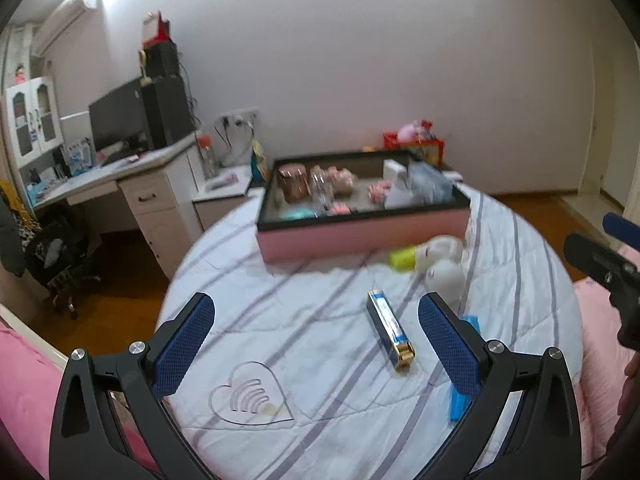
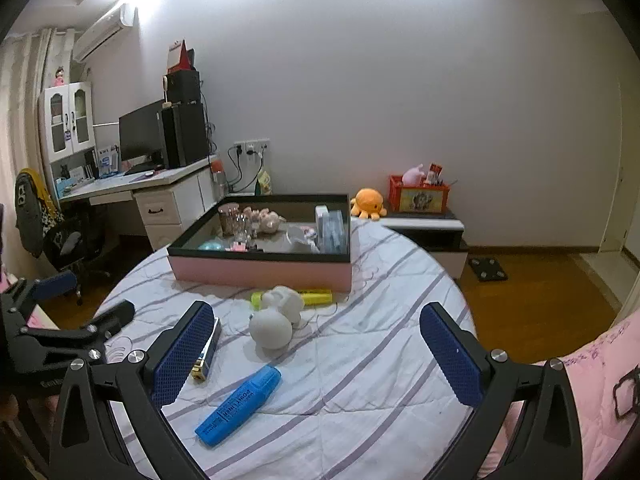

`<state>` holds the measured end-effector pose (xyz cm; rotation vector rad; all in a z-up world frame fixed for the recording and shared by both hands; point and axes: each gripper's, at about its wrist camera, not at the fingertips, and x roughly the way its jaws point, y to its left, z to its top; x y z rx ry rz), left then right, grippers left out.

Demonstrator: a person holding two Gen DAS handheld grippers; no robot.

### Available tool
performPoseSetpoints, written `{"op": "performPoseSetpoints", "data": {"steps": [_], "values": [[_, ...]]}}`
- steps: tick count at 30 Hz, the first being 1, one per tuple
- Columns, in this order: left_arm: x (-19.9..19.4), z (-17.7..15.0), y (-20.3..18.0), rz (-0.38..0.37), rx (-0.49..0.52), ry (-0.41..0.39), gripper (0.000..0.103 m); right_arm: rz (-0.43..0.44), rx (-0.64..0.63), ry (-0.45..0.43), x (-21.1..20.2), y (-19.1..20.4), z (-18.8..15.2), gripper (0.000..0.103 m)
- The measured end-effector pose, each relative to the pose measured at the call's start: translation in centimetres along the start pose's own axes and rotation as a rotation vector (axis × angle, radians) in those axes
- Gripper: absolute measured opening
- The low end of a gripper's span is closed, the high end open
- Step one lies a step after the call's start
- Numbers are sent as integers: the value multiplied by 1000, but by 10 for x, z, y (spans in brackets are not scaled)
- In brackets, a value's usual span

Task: Organize rigid objects
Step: 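Move both open tools back toward the remaining items on the bed, then grasp the blue-and-gold box with the left tool while the right tool grasps the white figurine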

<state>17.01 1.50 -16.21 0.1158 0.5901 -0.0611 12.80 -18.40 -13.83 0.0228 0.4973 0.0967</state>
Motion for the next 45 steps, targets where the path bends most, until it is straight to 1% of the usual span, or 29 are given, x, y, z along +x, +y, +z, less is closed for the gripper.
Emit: {"op": "performPoseSetpoints", "data": {"steps": [4,7,10,12,16,17,18,19,21,22,23,25,26,27,28,30,33,39,42,45], "values": [[23,-9,-9,-8,22,68,103,-5,11,40,15,-5,-6,103],[35,-12,-14,-13,31,95,103,-7,21,66,26,-10,-10,103],[46,-14,-18,-39,29,116,103,-9,32,89,36,-16,-14,103],[57,-15,-23,-72,19,141,103,-11,42,100,42,-20,-16,103],[78,-16,-29,-92,7,184,103,-12,56,120,54,-27,-20,103],[84,-16,-30,-101,2,197,102,-11,58,126,57,-29,-20,103],[90,-17,-32,-111,-6,211,95,-11,61,133,60,-30,-21,103],[96,-17,-33,-122,-11,222,90,-13,65,143,64,-32,-22,103],[108,-20,-36,-158,-13,257,67,-14,72,153,69,-34,-22,103],[112,-22,-37,-161,-3,275,64,-14,76,160,73,-35,-23,103],[112,-22,-39,-152,14,264,61,-13,78,164,75,-35,-23,103],[111,-20,-41,-179,38,258,46,-10,79,172,80,-34,-23,103],[110,-19,-41,-188,42,252,26,-7,78,176,83,-33,-23,103],[108,-18,-37,-189,26,243,16,-1,77,181,85,-30,-23,103],[107,-18,-32,-191,3,241,15,4,75,185,87,-28,-23,103],[108,-19,-24,-210,-9,250,15,13,61,193,92,-21,-22,103],[102,-20,-13,-171,-7,238,15,29,31,212,102,-7,-19,103],[97,-22,16,-136,-41,234,16,51,-39,277,131,22,-14,103],[97,-22,28,-114,-56,232,16,58,-56,311,145,31,-13,103],[99,-23,34,-113,-67,234,16,69,-70,333,155,36,-14,102]]}}
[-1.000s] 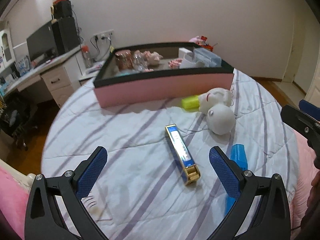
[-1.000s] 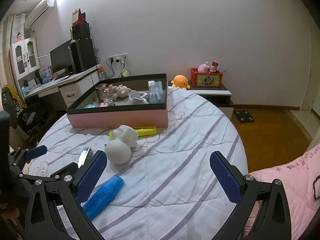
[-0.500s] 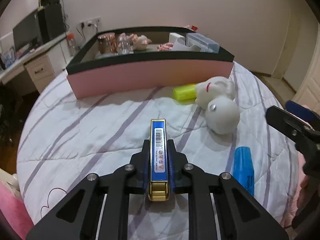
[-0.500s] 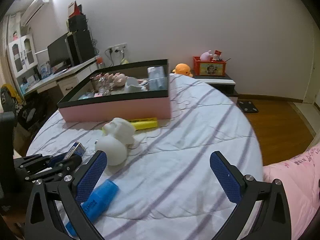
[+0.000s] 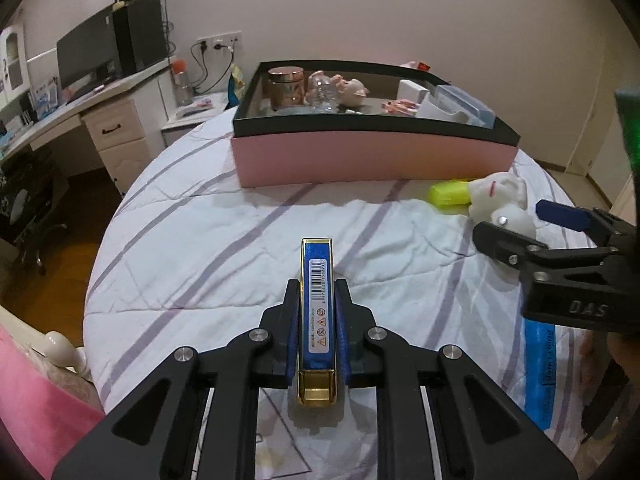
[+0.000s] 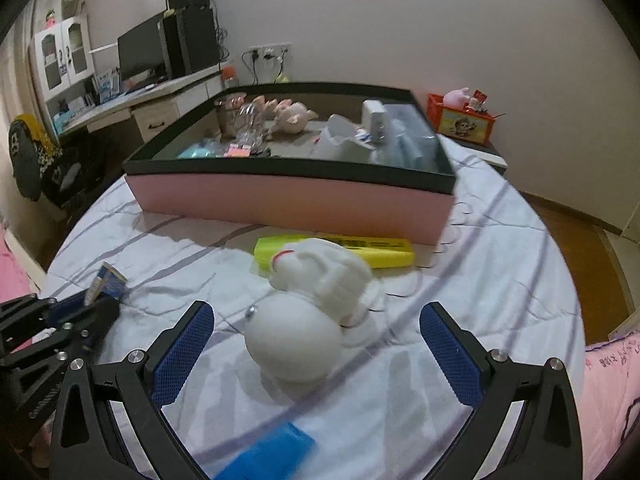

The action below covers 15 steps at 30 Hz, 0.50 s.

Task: Organize rigid objects
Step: 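Grasp the blue-and-gold box with the left tool while the right tool grasps the white figurine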

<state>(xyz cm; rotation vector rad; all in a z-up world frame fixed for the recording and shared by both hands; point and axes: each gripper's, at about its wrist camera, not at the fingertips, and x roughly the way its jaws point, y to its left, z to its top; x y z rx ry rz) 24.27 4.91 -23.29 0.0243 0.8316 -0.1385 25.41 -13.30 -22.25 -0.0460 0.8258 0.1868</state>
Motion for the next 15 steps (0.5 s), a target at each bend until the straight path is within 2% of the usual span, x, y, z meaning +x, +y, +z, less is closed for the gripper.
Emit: {"op": "performPoseSetpoints", "data": {"steps": [2,3,4,8,10,15], "values": [[2,1,1,-2,-2,3,16,22,5,16,6,0,0,88],[2,1,2,-3,-3,3,16,26,7,28,8,0,0,66],[2,1,1,-3,-4,3,16,32,13,41,11,-2,-1,57],[2,2,1,-13,1,1,16,55,28,24,4,-7,-4,56],[0,4,0,-12,5,-4,16,58,27,18,0,-9,-5,47],[-7,8,-6,-22,10,-20,16,65,42,-4,-13,-18,-7,47]]}}
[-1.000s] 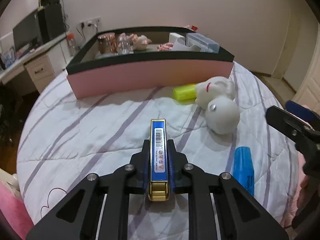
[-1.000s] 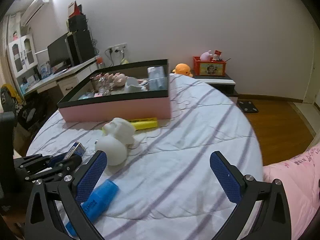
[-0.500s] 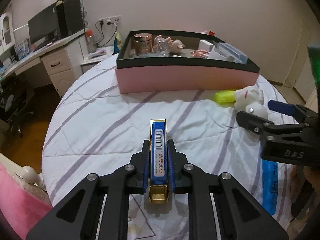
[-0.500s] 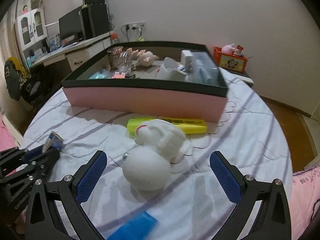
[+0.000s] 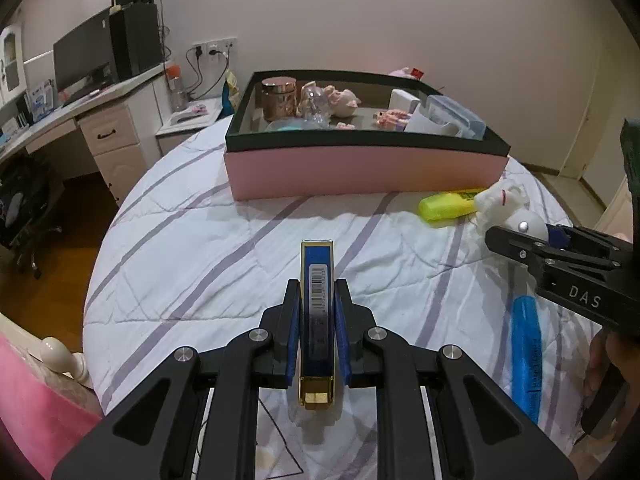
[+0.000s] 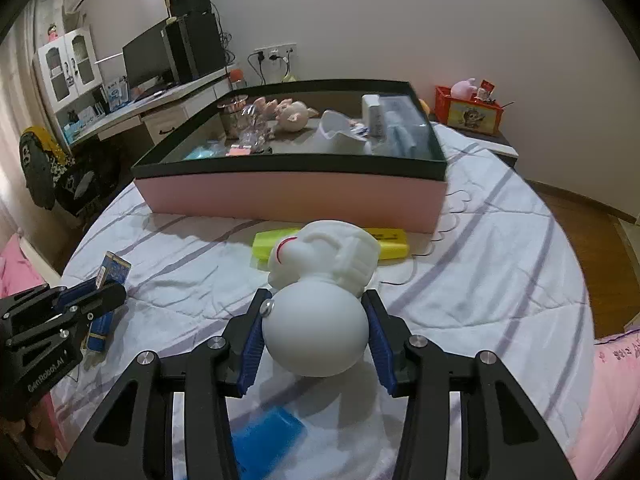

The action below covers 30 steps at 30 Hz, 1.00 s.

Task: Organize rigid objects
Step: 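Grasp the blue-and-gold box with the left tool while the right tool grasps the white figurine, then carry the box and figurine over the pink box and release them inside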

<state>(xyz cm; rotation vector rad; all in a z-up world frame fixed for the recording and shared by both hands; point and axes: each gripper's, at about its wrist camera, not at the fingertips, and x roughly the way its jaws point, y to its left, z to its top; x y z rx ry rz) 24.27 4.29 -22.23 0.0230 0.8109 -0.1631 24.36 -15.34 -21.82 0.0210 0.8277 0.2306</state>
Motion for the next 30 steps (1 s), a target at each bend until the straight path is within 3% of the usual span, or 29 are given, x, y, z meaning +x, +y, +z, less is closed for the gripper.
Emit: {"op": "performPoseSetpoints", "data": {"steps": [10,18,23,26,30], "values": [[-19,21,-13,-35,34,-57,16,29,-7,-100,-41,-6,16,47],[-28,76,-15,-10,87,-147,16,41,-52,-179,-58,-7,57,47],[-14,116,-13,-6,108,-165,16,47,-85,-184,-43,-5,90,47],[7,142,-10,-47,110,-142,16,58,-97,-163,-25,-4,110,47],[45,170,-8,-40,128,-101,16,42,-111,-113,12,-3,141,47]]}}
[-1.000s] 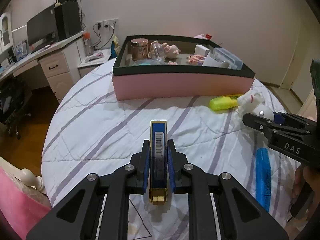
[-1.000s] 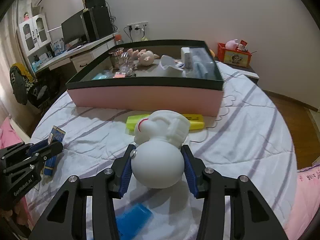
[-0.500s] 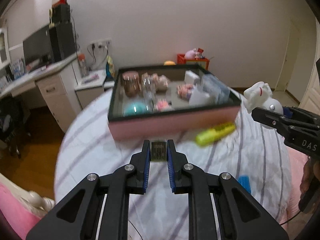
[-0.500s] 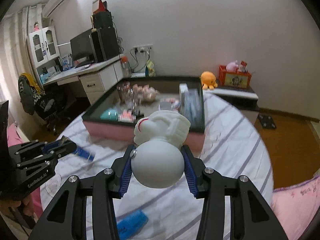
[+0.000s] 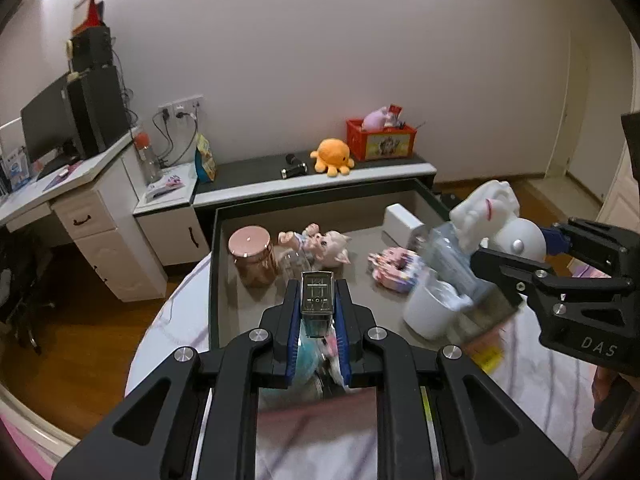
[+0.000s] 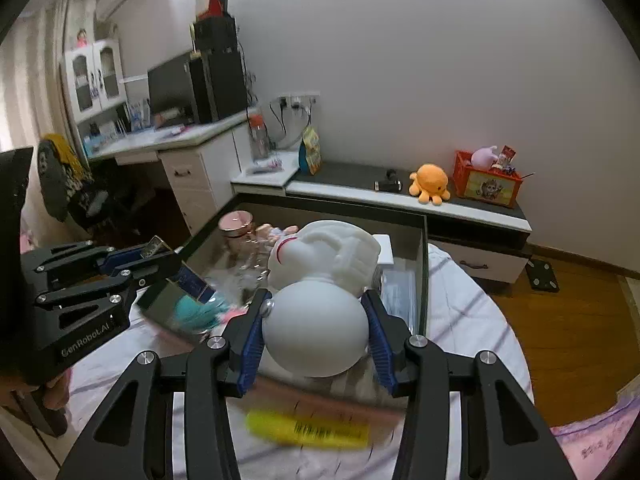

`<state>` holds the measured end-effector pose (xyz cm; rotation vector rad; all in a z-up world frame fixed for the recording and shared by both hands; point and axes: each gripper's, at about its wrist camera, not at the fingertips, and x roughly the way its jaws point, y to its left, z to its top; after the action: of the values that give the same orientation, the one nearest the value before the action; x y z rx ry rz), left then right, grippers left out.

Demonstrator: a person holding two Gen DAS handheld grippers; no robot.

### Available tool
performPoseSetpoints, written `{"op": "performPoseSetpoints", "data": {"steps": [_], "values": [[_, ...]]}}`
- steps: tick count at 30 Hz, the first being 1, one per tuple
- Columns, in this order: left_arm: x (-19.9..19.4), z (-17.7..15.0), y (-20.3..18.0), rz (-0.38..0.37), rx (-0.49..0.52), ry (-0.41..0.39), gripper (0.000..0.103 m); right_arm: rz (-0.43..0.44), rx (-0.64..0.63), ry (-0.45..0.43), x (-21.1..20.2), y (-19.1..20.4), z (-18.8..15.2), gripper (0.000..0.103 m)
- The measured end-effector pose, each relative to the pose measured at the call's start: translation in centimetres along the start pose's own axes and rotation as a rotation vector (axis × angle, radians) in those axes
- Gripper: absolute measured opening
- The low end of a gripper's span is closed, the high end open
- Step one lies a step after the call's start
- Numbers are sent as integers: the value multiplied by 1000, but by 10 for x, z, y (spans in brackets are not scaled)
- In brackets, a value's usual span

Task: Organize rigid objects
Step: 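Carry the box and figurine over the pink box and release them inside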

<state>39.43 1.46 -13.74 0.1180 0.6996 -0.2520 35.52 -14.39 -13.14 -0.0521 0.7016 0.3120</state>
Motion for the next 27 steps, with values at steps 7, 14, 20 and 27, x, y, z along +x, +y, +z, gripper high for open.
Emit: {"op": "performPoseSetpoints", "data": {"steps": [7,14,20,27], "values": [[62,12,15,47,22,107,16,7,-16,101,60,-3,21,47],[87,14,29,54,3,141,17,16,-30,203,102,-6,19,47],[92,17,30,83,10,136,30,-4,-43,246,117,-2,19,48],[71,14,32,92,-12,73,82,-23,-28,216,110,0,21,49]]}}
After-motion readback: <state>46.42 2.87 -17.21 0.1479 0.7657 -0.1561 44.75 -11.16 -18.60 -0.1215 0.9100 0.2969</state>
